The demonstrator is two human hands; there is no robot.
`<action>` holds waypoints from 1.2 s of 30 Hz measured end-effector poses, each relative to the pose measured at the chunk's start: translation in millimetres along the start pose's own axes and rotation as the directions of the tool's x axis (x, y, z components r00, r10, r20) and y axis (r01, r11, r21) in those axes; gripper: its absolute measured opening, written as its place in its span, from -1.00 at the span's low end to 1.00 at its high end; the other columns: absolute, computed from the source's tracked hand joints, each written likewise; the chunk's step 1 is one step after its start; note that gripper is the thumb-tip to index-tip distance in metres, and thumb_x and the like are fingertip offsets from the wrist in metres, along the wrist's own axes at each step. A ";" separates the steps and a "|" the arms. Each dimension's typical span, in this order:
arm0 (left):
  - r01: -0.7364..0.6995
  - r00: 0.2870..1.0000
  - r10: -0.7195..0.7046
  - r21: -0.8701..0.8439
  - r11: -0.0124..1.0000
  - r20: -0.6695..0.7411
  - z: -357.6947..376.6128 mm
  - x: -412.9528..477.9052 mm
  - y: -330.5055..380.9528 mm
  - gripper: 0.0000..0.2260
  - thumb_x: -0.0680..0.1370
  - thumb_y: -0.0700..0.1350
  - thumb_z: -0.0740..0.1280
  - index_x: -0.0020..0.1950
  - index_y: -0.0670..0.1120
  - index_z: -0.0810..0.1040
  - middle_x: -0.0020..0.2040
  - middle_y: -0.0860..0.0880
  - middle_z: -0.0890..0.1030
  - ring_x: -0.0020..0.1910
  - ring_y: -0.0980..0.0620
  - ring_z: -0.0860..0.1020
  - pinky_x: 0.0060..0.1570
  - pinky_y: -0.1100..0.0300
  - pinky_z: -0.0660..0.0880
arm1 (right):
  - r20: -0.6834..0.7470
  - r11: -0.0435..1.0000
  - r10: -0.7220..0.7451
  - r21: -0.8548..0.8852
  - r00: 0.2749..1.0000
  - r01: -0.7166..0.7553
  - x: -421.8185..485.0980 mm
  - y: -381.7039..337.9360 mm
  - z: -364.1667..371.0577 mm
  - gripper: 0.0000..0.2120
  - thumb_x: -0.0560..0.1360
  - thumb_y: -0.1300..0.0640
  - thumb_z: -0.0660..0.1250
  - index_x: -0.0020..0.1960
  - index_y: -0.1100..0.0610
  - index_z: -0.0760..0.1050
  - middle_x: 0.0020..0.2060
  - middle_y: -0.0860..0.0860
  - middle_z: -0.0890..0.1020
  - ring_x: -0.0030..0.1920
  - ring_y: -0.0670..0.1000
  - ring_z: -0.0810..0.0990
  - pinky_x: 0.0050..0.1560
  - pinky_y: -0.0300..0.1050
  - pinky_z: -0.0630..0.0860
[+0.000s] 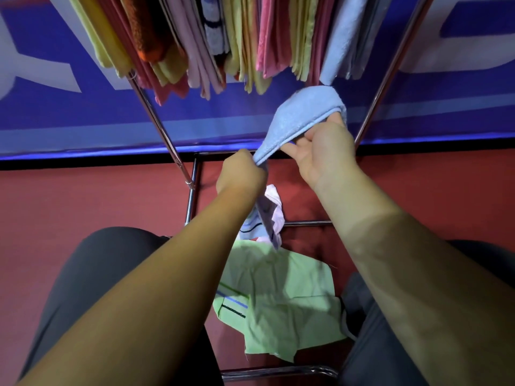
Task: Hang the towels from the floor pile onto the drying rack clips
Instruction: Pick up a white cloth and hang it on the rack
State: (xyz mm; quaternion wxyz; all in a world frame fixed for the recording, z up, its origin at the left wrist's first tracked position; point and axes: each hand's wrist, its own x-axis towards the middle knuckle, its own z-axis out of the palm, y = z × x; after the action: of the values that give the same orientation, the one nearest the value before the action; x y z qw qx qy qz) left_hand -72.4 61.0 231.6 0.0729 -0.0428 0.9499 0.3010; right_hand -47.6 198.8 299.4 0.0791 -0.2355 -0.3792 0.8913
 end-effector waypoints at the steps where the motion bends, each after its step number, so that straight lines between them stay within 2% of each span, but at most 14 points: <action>1: -0.001 1.000 0.001 0.014 1.000 0.013 -1.5 -1.1 -2.1 -0.84 0.61 0.03 0.32 0.04 -0.04 0.54 -0.05 -0.10 0.59 -0.06 -0.20 0.54 -0.07 0.05 0.50 | 0.001 1.000 -0.007 0.001 1.000 0.007 -2.8 -0.7 -2.3 -0.47 0.70 0.36 0.02 0.58 -0.01 0.36 0.34 0.18 0.61 0.30 0.25 0.65 0.16 0.41 0.64; 4: -0.015 0.998 0.011 0.070 0.997 0.056 -2.9 -4.7 -9.7 -0.91 0.59 -0.07 0.31 0.06 -0.04 0.56 -0.02 -0.13 0.62 -0.06 -0.21 0.54 -0.09 0.05 0.45 | -0.011 0.999 -0.028 0.039 1.000 0.029 -6.9 -2.5 -8.9 -0.39 0.68 0.45 0.02 0.63 0.01 0.31 0.24 0.17 0.65 0.25 0.26 0.68 0.08 0.28 0.71; 6: -0.025 0.997 0.018 0.103 0.994 0.069 -1.5 -8.2 -14.5 -0.82 0.56 -0.17 0.30 0.14 -0.07 0.61 0.03 -0.16 0.66 -0.01 -0.23 0.60 -0.10 0.05 0.45 | -0.038 0.998 -0.036 0.055 0.999 0.038 -9.3 -5.2 -11.9 -0.37 0.66 0.51 0.04 0.61 0.02 0.35 0.17 0.13 0.68 0.13 0.20 0.73 -0.02 0.15 0.74; 9: -0.001 0.996 -0.007 0.096 0.995 0.083 -0.5 -11.9 -18.9 -0.73 0.53 -0.21 0.32 0.21 -0.07 0.63 0.07 -0.17 0.69 0.02 -0.23 0.63 -0.11 0.07 0.46 | -0.076 0.997 -0.053 0.056 0.996 0.058 -10.8 -7.2 -16.7 -0.39 0.64 0.53 0.10 0.56 0.06 0.39 0.17 0.14 0.70 0.03 0.13 0.76 -0.11 0.02 0.74; 13: 0.035 0.996 -0.045 0.118 0.992 0.083 -2.1 -15.0 -22.2 -0.71 0.50 -0.19 0.41 0.22 -0.10 0.63 0.12 -0.18 0.67 0.11 -0.25 0.63 -0.08 0.06 0.46 | -0.136 0.991 -0.061 0.113 0.989 0.077 -8.9 -13.2 -20.2 -0.57 0.66 0.44 0.19 0.41 0.08 0.48 0.21 0.17 0.70 0.06 0.15 0.76 -0.10 0.00 0.73; 16: 0.035 0.993 -0.048 0.122 0.992 0.104 -3.4 -19.4 -18.9 -0.78 0.48 -0.22 0.39 0.12 -0.11 0.60 0.00 -0.13 0.64 0.00 -0.23 0.61 -0.10 0.06 0.47 | -0.155 0.985 -0.014 0.166 0.988 0.039 -5.0 -18.7 -22.5 -0.71 0.66 0.33 0.26 0.33 0.12 0.56 0.16 0.11 0.71 0.09 0.11 0.73 -0.05 0.00 0.72; 18: 0.026 0.989 -0.035 0.062 0.998 0.142 -5.2 -20.6 -13.0 -0.76 0.33 -0.21 0.42 -0.02 -0.12 0.56 -0.10 -0.09 0.66 -0.15 -0.17 0.61 -0.19 0.07 0.54 | -0.127 0.999 0.032 0.012 0.991 -0.031 -4.2 -24.4 -25.7 -0.81 0.59 0.15 0.34 0.20 0.09 0.57 0.10 0.03 0.67 0.18 0.09 0.65 0.14 0.04 0.65; 20: 0.009 0.983 0.002 -0.055 0.998 0.186 -10.3 -19.5 -4.2 -0.70 0.21 -0.22 0.44 -0.08 -0.13 0.58 -0.20 -0.09 0.68 -0.24 -0.12 0.63 -0.27 0.11 0.61 | -0.120 0.964 0.050 -0.252 0.991 -0.079 -5.6 -29.5 -28.5 -0.72 0.53 -0.09 0.28 0.15 0.04 0.49 0.08 0.03 0.61 0.18 0.13 0.59 0.23 0.14 0.58; 22: -0.055 0.975 0.073 -0.094 0.994 0.210 -13.7 -16.9 0.5 -0.75 0.29 -0.31 0.44 -0.06 -0.13 0.60 -0.22 -0.04 0.66 -0.24 -0.08 0.62 -0.31 0.19 0.55 | -0.121 0.942 0.057 -0.322 0.991 -0.093 -4.6 -35.4 -32.3 -0.61 0.53 -0.19 0.19 0.23 0.02 0.47 0.20 0.07 0.59 0.23 0.22 0.61 0.29 0.25 0.58; 24: -0.116 0.963 0.125 -0.051 0.992 0.238 -12.9 -14.4 -2.9 -0.77 0.38 -0.35 0.41 -0.02 -0.12 0.59 -0.20 -0.03 0.67 -0.18 -0.12 0.66 -0.30 0.20 0.53 | -0.116 0.972 0.098 -0.200 0.988 -0.120 -1.3 -40.9 -33.1 -0.55 0.55 -0.23 0.21 0.30 0.01 0.52 0.32 0.03 0.62 0.33 0.27 0.63 0.32 0.37 0.55; 27: -0.121 0.928 0.110 0.008 0.993 0.357 -2.8 -18.2 -13.6 -0.78 0.45 -0.28 0.49 0.05 -0.13 0.59 -0.17 -0.13 0.72 -0.23 -0.18 0.73 -0.29 0.05 0.64 | -0.104 0.986 0.156 -0.046 0.982 -0.161 -0.1 -47.3 -34.6 -0.55 0.65 -0.21 0.16 0.41 -0.02 0.51 0.34 0.03 0.61 0.26 0.25 0.65 0.29 0.42 0.50; 30: -0.181 0.938 0.103 0.215 0.960 0.330 2.5 -20.5 -24.2 -0.86 0.49 -0.09 0.52 0.00 -0.05 0.63 -0.21 -0.04 0.62 -0.22 -0.14 0.60 -0.21 0.14 0.44 | -0.100 0.986 0.158 0.059 0.982 -0.153 3.4 -49.2 -37.5 -0.60 0.67 -0.14 0.16 0.36 0.03 0.54 0.33 0.08 0.60 0.21 0.24 0.63 0.25 0.51 0.50; 33: -0.124 0.940 0.039 0.233 0.965 0.339 5.2 -18.2 -31.3 -0.79 0.40 0.03 0.62 -0.13 -0.02 0.66 -0.38 0.07 0.57 -0.40 0.06 0.52 -0.29 0.19 0.40 | -0.120 0.978 0.159 0.155 0.980 -0.140 1.3 -50.7 -37.4 -0.58 0.65 -0.12 0.18 0.36 0.08 0.55 0.32 0.15 0.60 0.21 0.29 0.64 0.12 0.56 0.52; 36: -0.062 0.943 -0.014 0.217 0.974 0.332 4.8 -15.9 -36.3 -0.81 0.43 -0.02 0.61 -0.14 -0.01 0.62 -0.38 0.06 0.56 -0.39 0.05 0.51 -0.32 0.18 0.40 | -0.107 0.960 0.169 0.245 0.980 -0.138 -1.3 -53.4 -35.7 -0.60 0.65 -0.08 0.19 0.34 0.14 0.54 0.32 0.20 0.58 0.22 0.31 0.62 0.06 0.56 0.54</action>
State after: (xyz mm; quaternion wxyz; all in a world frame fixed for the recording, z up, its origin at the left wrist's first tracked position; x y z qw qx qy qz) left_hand -51.7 34.8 209.9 0.2324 0.0285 0.9523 0.1956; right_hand -31.3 258.6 316.5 0.0610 -0.3093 -0.2453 0.9168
